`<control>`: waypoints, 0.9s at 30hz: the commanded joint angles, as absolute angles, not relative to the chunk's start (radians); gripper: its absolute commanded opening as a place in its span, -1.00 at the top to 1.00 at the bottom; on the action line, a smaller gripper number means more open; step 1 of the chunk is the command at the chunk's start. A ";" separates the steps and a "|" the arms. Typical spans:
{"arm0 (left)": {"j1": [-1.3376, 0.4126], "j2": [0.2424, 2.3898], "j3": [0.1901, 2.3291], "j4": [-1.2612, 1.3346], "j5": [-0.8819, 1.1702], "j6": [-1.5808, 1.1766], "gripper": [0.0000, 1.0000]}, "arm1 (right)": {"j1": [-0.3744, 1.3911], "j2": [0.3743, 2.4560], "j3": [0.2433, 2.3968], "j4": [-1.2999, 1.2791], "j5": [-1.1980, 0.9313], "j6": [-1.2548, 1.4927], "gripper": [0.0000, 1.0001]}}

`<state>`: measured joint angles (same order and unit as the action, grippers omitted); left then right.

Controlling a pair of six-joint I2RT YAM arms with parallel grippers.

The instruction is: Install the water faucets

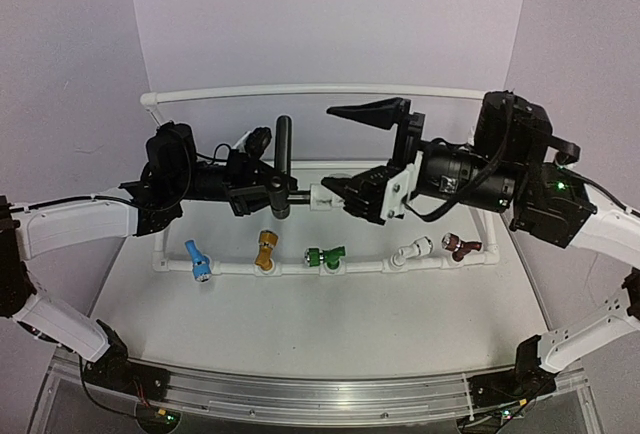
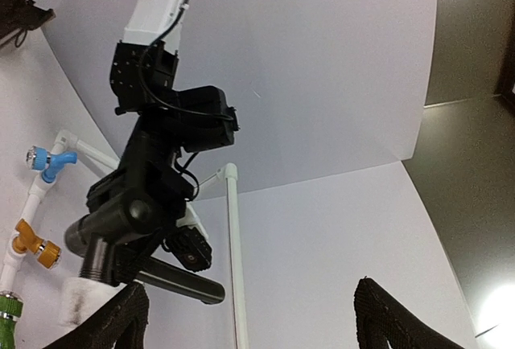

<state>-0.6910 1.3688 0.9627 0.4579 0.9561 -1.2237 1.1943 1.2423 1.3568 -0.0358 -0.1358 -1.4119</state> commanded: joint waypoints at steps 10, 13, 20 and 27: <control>-0.691 1.417 1.031 0.756 1.053 -1.409 1.00 | 1.213 1.176 1.153 -0.064 -0.135 -1.806 -0.35; -0.692 1.425 1.027 0.781 1.070 -1.429 1.00 | 1.213 1.198 1.145 -0.015 -0.105 -1.851 -0.29; -0.693 1.409 1.018 0.796 1.084 -1.425 0.99 | 1.211 1.260 1.158 0.072 -0.022 -1.883 -0.17; -0.701 1.402 1.018 0.786 1.097 -1.396 1.00 | 1.199 1.286 1.170 0.112 0.000 -1.872 -0.03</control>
<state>-0.6913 1.4403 0.9627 0.6749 1.0714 -1.4060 1.2098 1.2722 1.1435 0.0469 -0.0392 -1.8708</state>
